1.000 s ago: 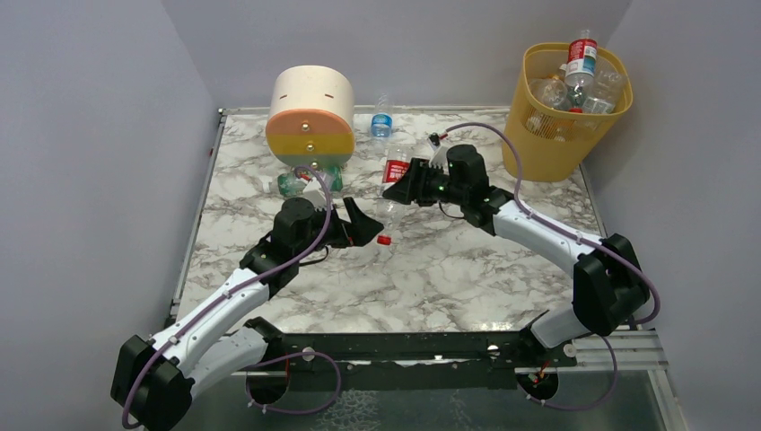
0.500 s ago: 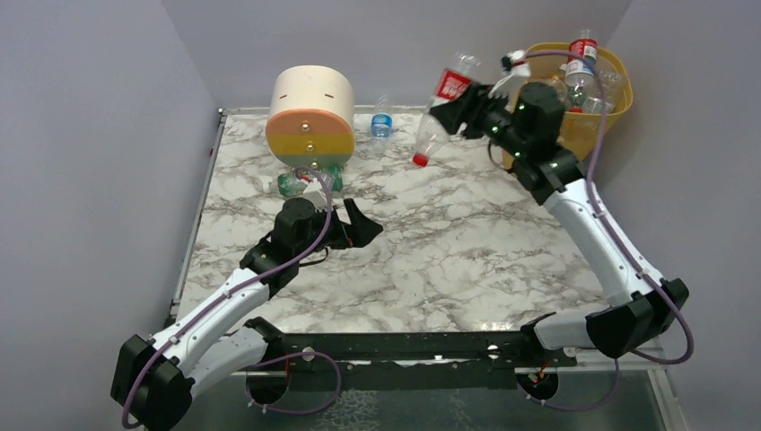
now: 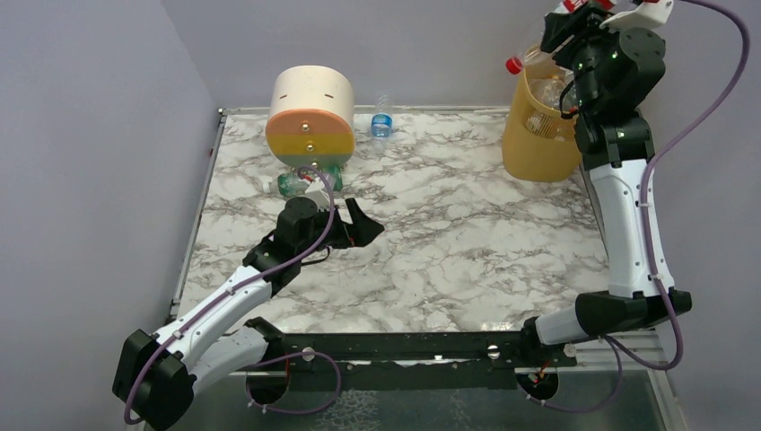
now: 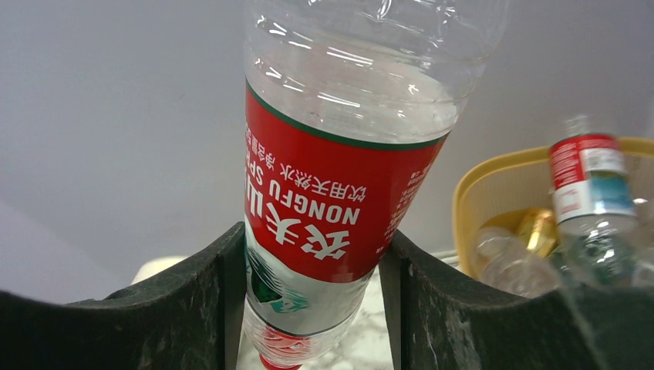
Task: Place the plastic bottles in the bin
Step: Place the plastic bottle in the trash bin.
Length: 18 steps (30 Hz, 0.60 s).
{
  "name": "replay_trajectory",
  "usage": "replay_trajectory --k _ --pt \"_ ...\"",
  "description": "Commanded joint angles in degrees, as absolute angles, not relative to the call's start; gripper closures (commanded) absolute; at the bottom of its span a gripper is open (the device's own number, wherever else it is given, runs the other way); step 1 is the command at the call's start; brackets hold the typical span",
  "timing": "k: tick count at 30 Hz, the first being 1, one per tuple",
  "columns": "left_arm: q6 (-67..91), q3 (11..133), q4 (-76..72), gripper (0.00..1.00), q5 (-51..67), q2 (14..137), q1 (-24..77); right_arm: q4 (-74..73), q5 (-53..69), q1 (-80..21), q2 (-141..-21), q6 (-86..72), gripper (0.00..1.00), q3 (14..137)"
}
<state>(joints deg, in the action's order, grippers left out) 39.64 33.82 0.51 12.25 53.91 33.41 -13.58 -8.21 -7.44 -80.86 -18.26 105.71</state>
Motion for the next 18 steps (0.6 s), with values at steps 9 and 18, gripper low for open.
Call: replay_trajectory --k 9,18 --pt "38.6 33.7 -1.2 0.01 13.5 55.0 33.5 -8.5 -36.2 -3.4 -90.3 -2.1 0.48 115.5" --pt "38.5 34.4 -3.6 0.01 15.5 58.7 33.5 -3.9 -39.9 0.3 -94.0 1.5 0.49 113.4"
